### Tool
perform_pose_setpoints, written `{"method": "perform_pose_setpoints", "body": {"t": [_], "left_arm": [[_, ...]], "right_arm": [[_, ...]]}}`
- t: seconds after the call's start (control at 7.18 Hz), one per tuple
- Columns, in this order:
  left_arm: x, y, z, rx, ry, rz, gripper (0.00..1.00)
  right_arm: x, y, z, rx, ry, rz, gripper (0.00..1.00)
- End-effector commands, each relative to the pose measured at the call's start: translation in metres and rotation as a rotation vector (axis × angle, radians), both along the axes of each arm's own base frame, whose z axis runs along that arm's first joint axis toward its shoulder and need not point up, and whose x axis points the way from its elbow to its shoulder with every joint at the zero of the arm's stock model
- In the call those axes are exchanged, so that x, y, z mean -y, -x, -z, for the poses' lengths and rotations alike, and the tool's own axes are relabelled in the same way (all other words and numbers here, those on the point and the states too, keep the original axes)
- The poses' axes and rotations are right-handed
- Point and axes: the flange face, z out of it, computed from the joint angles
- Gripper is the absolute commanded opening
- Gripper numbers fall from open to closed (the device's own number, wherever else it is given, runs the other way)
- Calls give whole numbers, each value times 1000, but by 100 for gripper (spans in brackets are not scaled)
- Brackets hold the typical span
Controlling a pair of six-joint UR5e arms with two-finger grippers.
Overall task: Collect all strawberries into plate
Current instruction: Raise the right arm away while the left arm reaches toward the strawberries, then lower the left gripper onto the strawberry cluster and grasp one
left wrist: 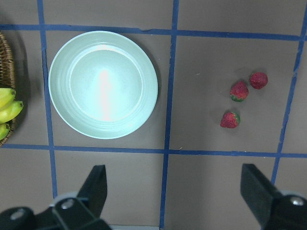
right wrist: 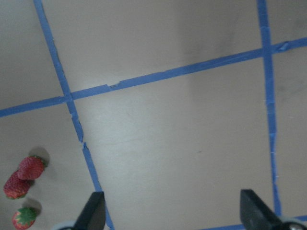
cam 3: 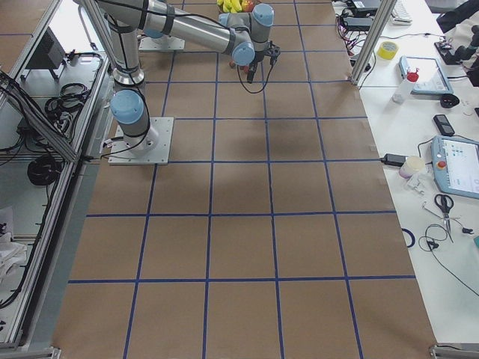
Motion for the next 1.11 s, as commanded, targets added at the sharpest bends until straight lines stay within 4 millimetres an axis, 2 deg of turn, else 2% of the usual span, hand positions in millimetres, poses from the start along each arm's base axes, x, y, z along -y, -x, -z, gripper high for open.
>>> {"method": "perform_pose_setpoints", "body": {"t": [0.0,0.14,0.28,0.42,0.56,0.97], "left_arm": [[-4,30,18,0,-2,68,100],[-7,56,30,-1,-28,123,100],[-14,85,45,2,-59,187,100],[-7,100,58,1,-47,217,100],[-1,107,79,1,-46,220,100],[2,138,147,-48,24,273,100]], "right_arm": [[17,29,-98,-73,13,-41,100],[21,24,-145,-76,53,-42,100],[18,24,-177,-77,122,-51,100],[5,30,-200,-114,167,-55,100],[0,37,-209,-169,189,-99,100],[6,38,-208,-140,239,-214,100]]}}
